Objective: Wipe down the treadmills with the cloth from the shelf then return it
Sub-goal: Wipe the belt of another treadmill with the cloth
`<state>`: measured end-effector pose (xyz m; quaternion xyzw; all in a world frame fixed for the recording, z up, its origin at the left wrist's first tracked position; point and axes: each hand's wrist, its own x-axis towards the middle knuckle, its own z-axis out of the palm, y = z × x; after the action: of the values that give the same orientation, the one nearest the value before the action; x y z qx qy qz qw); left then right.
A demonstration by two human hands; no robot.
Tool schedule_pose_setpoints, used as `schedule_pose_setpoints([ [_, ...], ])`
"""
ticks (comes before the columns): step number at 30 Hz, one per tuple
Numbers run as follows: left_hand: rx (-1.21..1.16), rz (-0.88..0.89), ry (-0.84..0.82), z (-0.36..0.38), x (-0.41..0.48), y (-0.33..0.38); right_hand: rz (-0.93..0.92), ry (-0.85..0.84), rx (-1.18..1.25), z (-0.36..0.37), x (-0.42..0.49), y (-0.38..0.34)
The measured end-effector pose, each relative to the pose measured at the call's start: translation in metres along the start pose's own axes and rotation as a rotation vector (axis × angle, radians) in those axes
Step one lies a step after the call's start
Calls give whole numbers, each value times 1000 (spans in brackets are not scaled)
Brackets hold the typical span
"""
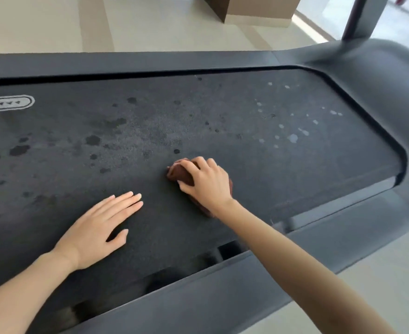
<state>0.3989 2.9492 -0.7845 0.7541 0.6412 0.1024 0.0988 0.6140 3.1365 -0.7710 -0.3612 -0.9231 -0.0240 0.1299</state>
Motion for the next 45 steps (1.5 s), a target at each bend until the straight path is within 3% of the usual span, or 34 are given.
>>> schedule_pose_setpoints([
  [2,10,-3,0,1,-2,0,85,6,-12,-6,1,42],
  [7,-9,4,26,-2,1,2,626,-18,-96,-24,-6,172],
  [10,5,5,28,-3,1,3,762,-13,-92,-23,-19,172],
  [12,4,5,14,-4,0,2,696,-1,-107,-21,-27,143],
  [18,-8,-30,-65,-6,1,5,199,53,-29,-24,-74,40],
  [20,-6,-78,-53,-7,3,12,42,40,-26,-26,-88,38],
  [22,-7,-105,-27,-6,14,26,45,50,-26,-31,-92,62],
  [26,98,53,2,2,79,69,374,82,-74,-41,-92,144],
  [31,48,99,20,22,178,118,1095,56,-22,-53,-85,243],
  [33,25,52,-8,33,200,129,1191,78,-41,-52,-76,241],
  [34,28,23,-23,37,205,132,1125,70,-91,-50,-71,231],
  [38,70,-36,-10,48,202,132,575,49,-91,-34,-63,173],
  [41,39,-39,-21,43,203,133,304,36,-76,-25,-55,167],
  [43,19,-46,-37,39,204,136,219,48,-87,-25,-52,191],
  [45,-16,-55,-56,37,204,136,312,72,-103,-29,-46,234],
])
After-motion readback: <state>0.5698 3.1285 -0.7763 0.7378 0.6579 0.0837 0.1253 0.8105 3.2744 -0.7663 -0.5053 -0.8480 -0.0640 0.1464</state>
